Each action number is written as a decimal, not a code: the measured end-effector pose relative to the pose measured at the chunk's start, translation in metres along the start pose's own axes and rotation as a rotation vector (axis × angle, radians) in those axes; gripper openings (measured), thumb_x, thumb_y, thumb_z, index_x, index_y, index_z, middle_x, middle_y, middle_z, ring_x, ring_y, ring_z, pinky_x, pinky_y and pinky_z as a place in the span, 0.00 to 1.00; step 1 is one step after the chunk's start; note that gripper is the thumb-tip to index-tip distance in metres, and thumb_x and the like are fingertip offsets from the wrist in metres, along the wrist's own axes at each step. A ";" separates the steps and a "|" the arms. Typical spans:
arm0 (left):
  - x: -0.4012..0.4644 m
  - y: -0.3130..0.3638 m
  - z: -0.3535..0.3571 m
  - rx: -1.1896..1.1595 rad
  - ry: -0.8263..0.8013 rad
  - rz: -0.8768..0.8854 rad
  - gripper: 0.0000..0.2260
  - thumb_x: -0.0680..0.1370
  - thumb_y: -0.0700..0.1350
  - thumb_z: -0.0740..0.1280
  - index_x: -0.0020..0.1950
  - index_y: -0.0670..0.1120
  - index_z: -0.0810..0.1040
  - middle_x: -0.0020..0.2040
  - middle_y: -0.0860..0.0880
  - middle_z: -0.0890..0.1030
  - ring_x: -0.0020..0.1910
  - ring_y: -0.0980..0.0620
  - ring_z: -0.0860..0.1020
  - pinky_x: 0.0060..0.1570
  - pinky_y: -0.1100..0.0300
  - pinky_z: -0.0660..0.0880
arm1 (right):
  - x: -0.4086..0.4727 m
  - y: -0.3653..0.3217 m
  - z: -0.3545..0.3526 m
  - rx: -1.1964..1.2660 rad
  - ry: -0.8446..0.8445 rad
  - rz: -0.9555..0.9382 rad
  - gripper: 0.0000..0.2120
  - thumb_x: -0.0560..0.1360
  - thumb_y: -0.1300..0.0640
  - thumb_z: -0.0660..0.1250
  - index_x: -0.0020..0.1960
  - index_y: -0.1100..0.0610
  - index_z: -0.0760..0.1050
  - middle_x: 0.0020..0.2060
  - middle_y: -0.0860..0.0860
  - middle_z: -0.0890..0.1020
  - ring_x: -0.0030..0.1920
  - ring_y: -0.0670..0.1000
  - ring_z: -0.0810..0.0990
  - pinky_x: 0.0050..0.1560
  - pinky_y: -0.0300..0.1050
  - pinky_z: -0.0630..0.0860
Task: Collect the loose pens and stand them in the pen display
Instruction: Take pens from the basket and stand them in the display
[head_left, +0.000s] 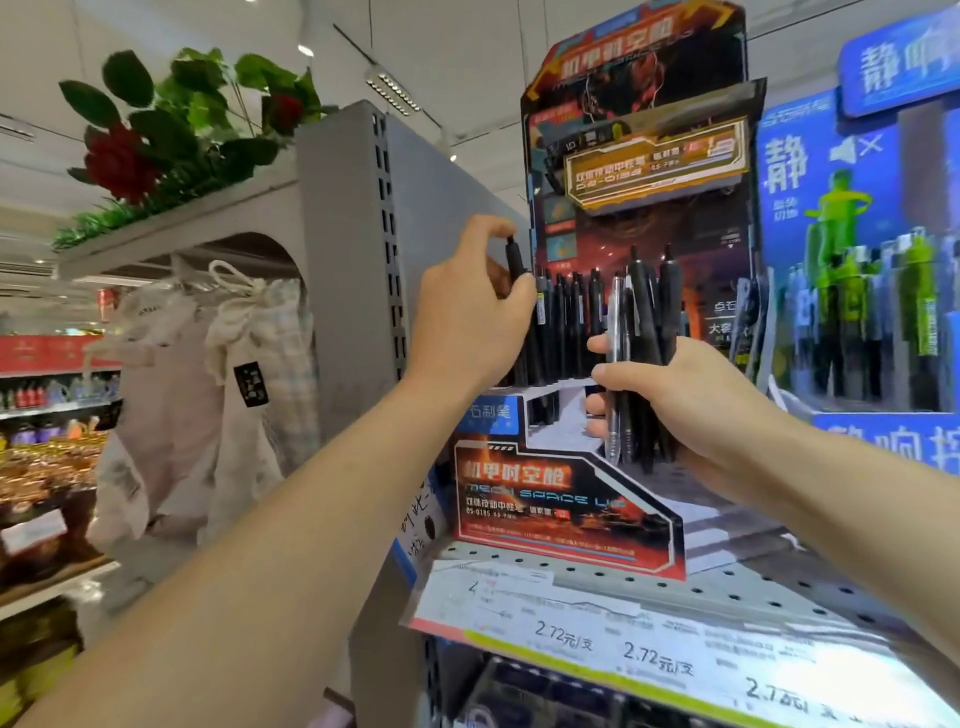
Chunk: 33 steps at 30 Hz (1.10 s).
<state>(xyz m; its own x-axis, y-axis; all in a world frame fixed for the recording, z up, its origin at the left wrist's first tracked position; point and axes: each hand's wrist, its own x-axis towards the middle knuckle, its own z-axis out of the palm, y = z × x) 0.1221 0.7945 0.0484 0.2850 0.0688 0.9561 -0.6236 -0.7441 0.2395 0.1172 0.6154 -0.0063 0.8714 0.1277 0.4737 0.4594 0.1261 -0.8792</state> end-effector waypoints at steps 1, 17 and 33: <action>0.003 -0.001 -0.001 0.007 -0.005 -0.020 0.12 0.79 0.47 0.68 0.61 0.55 0.74 0.36 0.55 0.77 0.37 0.58 0.78 0.35 0.63 0.76 | -0.001 0.001 -0.001 0.015 -0.006 0.002 0.11 0.79 0.63 0.70 0.61 0.55 0.81 0.46 0.60 0.86 0.41 0.55 0.88 0.39 0.49 0.85; -0.006 -0.003 0.005 0.103 -0.253 -0.083 0.22 0.76 0.47 0.65 0.69 0.58 0.69 0.31 0.53 0.78 0.31 0.58 0.77 0.31 0.64 0.68 | -0.008 0.003 -0.002 0.078 -0.067 -0.035 0.10 0.78 0.64 0.71 0.59 0.58 0.80 0.38 0.59 0.84 0.38 0.57 0.83 0.41 0.50 0.80; -0.013 -0.001 -0.005 -0.173 -0.157 -0.135 0.21 0.80 0.43 0.63 0.73 0.57 0.70 0.34 0.52 0.80 0.37 0.59 0.79 0.37 0.71 0.73 | -0.010 0.002 0.001 0.040 -0.054 -0.090 0.09 0.78 0.65 0.71 0.58 0.61 0.81 0.40 0.60 0.86 0.42 0.56 0.87 0.44 0.53 0.86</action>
<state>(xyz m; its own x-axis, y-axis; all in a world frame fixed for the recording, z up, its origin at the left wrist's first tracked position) 0.1156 0.7977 0.0369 0.4753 0.0460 0.8786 -0.6836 -0.6095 0.4017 0.1091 0.6149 -0.0124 0.8159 0.1672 0.5535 0.5272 0.1781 -0.8309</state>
